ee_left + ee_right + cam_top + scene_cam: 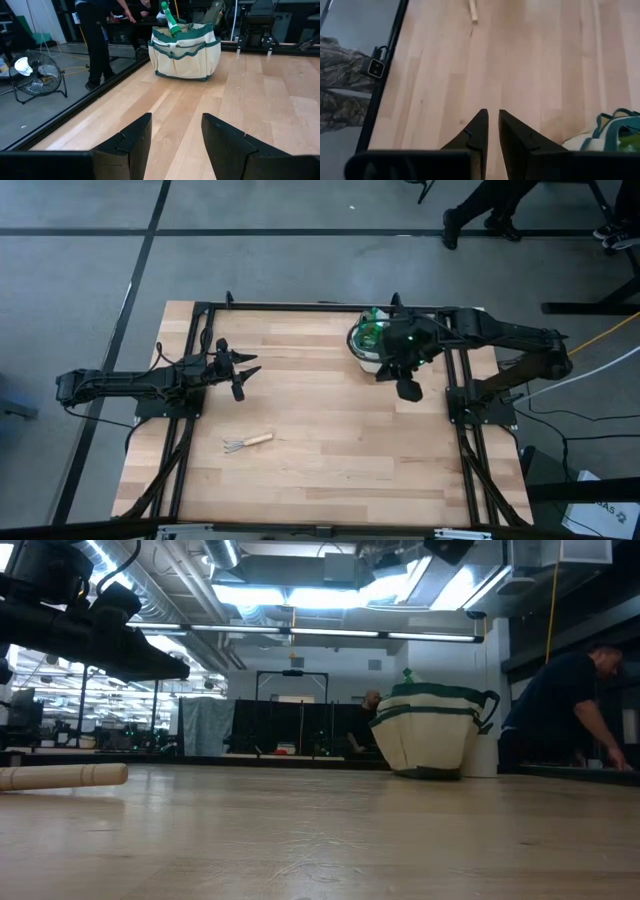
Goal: Pick & Place Garden tools in Gardening bag
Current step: Put the brown hand rake into the brown gardening bag
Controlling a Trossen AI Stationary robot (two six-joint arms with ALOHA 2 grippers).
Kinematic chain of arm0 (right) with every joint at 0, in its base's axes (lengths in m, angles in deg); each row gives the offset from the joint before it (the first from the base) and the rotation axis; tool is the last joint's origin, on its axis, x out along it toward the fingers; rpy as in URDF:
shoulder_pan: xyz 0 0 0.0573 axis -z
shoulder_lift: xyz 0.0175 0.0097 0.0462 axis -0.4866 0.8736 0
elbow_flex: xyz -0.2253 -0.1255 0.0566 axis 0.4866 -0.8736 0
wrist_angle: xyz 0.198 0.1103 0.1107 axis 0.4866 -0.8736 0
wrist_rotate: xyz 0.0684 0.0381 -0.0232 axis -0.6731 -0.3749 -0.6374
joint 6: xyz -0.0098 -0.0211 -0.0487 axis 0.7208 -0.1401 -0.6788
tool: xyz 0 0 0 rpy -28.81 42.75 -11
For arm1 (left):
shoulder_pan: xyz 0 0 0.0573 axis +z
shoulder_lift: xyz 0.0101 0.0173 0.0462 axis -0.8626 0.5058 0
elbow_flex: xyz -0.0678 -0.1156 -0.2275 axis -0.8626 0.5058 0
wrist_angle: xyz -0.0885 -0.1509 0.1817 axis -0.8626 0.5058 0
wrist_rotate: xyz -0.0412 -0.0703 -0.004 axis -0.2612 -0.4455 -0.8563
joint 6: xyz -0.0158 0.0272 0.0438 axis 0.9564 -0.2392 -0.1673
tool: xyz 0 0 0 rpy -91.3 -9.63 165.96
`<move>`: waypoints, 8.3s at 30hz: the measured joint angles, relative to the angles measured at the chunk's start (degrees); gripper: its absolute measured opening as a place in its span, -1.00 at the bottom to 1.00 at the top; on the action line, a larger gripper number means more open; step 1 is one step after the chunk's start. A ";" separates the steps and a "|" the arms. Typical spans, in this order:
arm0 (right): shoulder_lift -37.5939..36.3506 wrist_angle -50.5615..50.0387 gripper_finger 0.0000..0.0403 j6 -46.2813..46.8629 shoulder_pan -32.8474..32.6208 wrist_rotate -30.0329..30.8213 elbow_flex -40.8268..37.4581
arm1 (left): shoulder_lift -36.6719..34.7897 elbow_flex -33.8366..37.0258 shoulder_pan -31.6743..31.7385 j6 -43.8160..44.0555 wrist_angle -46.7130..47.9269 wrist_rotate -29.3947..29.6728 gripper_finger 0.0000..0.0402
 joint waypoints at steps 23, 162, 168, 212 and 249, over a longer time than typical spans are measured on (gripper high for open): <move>-0.14 7.78 -0.77 5.62 -3.74 0.07 -0.02 | 0.01 0.01 -0.01 0.00 0.00 0.00 -0.16; -74.88 61.03 -0.76 3.82 -7.70 13.45 -85.70 | 41.75 -38.89 -11.89 32.00 30.86 -28.64 -0.16; -74.86 61.00 -0.76 3.81 -7.70 13.46 -85.69 | 41.75 -38.89 -21.12 34.84 35.80 -29.05 -0.16; -74.85 61.00 -0.76 3.79 -7.70 13.60 -85.68 | 66.73 -38.94 -34.68 41.00 33.79 -13.68 -0.28; -74.83 61.00 -0.76 3.79 -7.70 13.55 -85.68 | 66.95 -38.81 -31.66 42.23 26.64 -14.01 -0.68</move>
